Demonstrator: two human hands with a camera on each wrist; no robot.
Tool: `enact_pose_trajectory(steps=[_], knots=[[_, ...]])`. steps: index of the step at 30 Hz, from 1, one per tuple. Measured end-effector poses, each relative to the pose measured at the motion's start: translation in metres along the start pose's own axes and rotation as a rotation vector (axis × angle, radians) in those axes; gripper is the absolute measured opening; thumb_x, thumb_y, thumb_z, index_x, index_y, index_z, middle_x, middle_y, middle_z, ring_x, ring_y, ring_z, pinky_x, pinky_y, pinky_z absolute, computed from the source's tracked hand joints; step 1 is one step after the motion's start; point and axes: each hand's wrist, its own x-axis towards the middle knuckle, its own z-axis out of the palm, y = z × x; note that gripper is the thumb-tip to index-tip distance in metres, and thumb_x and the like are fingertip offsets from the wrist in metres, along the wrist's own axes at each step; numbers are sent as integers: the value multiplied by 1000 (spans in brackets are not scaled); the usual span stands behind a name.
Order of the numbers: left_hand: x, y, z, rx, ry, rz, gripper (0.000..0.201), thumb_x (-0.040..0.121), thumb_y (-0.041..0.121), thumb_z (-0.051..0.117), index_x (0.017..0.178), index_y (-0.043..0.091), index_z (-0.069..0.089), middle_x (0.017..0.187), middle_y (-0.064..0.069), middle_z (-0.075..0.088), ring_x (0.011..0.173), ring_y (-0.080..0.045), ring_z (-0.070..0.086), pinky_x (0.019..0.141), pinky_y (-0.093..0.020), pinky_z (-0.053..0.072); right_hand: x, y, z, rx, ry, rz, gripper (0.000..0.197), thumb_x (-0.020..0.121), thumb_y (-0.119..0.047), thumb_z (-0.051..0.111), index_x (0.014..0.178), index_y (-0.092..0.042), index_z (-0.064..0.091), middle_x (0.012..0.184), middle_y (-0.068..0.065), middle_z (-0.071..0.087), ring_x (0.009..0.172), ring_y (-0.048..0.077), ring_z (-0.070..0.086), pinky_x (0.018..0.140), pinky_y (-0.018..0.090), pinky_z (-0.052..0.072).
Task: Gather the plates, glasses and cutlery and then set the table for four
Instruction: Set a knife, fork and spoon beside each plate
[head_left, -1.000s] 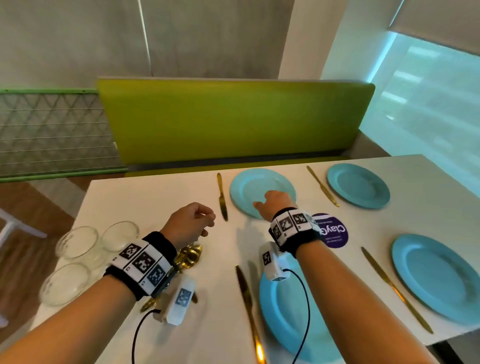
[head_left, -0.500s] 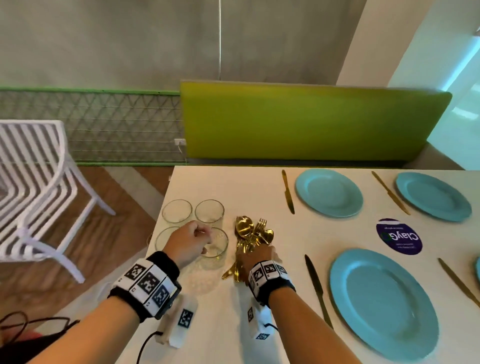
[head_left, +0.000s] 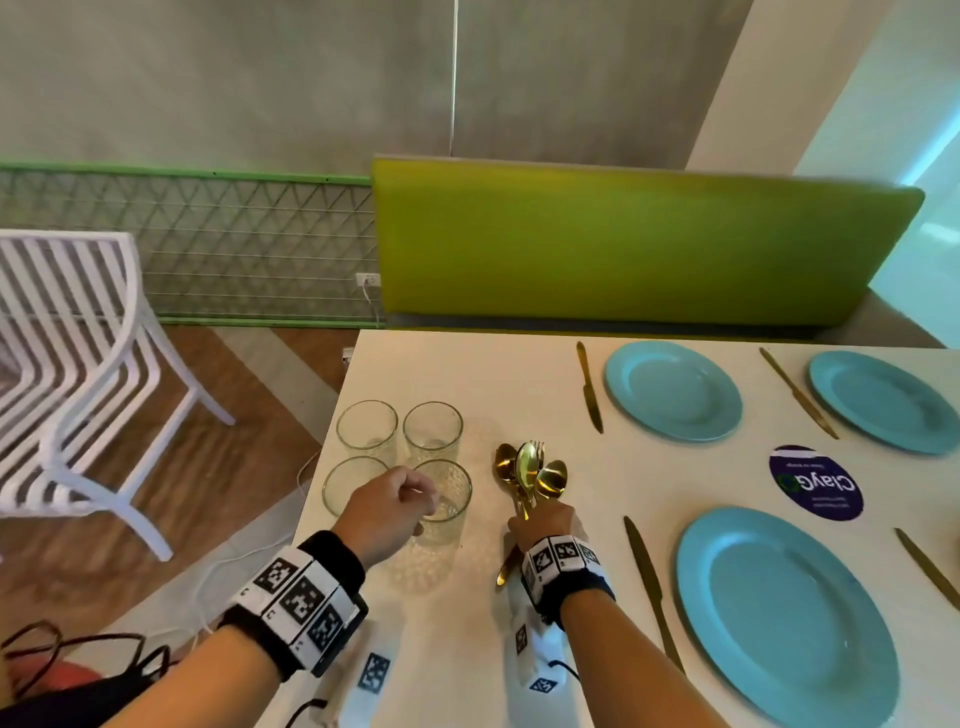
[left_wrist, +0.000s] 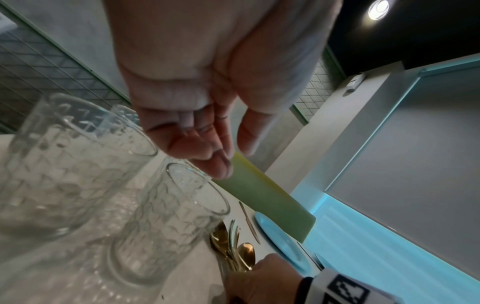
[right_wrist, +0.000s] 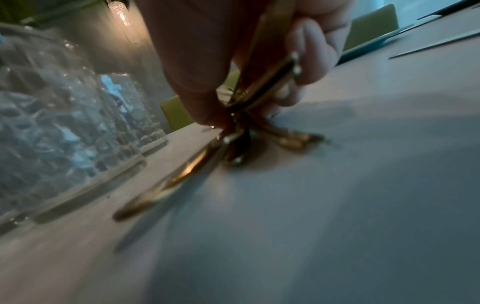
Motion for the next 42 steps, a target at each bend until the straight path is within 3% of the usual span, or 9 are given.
enact_pose_trajectory(steps=[5, 12, 19, 23, 27, 33, 37, 40, 42], knots=[[-3, 7, 22, 18, -72, 14, 4, 89, 17, 55, 86, 20, 57, 90, -1, 65, 63, -11, 57, 52, -18, 38, -7, 24, -10, 36, 36, 13, 19, 72, -20, 65, 60, -19, 51, 59, -4, 53, 57, 13, 56, 50, 17, 38], [-8, 0, 75, 36, -247, -36, 6, 91, 23, 52, 89, 18, 55, 83, 2, 63, 62, -11, 54, 51, -17, 40, -13, 45, -20, -14, 5, -1, 24, 75, -26, 69, 70, -16, 48, 72, -1, 55, 72, 15, 56, 59, 22, 45], [-2, 12, 121, 4, -341, -170, 36, 95, 43, 41, 105, 10, 53, 92, -4, 59, 75, -17, 58, 65, -25, 50, -35, 61, -45, 20, -21, -131, 31, 77, -29, 69, 64, -22, 42, 64, -8, 47, 55, 3, 46, 47, 14, 38], [-3, 32, 137, -114, -432, -186, 40, 97, 44, 34, 97, 12, 58, 85, -5, 60, 73, -16, 59, 63, -24, 52, -53, 59, -64, 49, -19, -264, 23, 77, -33, 67, 73, -21, 48, 67, -8, 50, 65, 7, 52, 56, 16, 44], [-4, 46, 148, -248, -446, -186, 29, 98, 30, 39, 95, 10, 60, 97, -17, 66, 92, -30, 64, 83, -40, 53, -60, 60, -77, 100, -14, -308, 20, 75, -29, 68, 86, -20, 54, 71, -7, 53, 78, 12, 56, 67, 19, 48], [-5, 52, 157, -372, -384, -175, 28, 96, 19, 46, 108, -4, 55, 90, -20, 63, 82, -29, 63, 74, -40, 51, -60, 69, -86, 132, 41, -344, 28, 77, -30, 65, 103, -18, 66, 74, -10, 54, 77, 8, 53, 54, 6, 34], [-6, 57, 154, -402, -346, -128, 22, 96, 16, 45, 103, -3, 55, 85, -20, 62, 75, -29, 63, 68, -41, 54, -63, 74, -90, 335, -57, -324, 21, 83, -28, 59, 92, -13, 70, 62, -10, 57, 62, 9, 55, 59, 19, 45], [-11, 63, 147, -428, -412, -101, 22, 98, 18, 41, 93, -1, 50, 68, -22, 59, 56, -32, 61, 58, -42, 56, -68, 74, -96, 631, -149, -223, 28, 93, -22, 51, 86, -3, 70, 53, 2, 57, 42, 13, 49, 45, 23, 42], [-15, 66, 144, -458, -453, -104, 23, 100, 18, 35, 93, 0, 47, 60, -22, 58, 48, -33, 60, 50, -39, 55, -71, 75, -99, 713, -160, -213, 27, 95, -20, 50, 81, -10, 71, 48, 3, 57, 34, 11, 49, 40, 21, 41]])
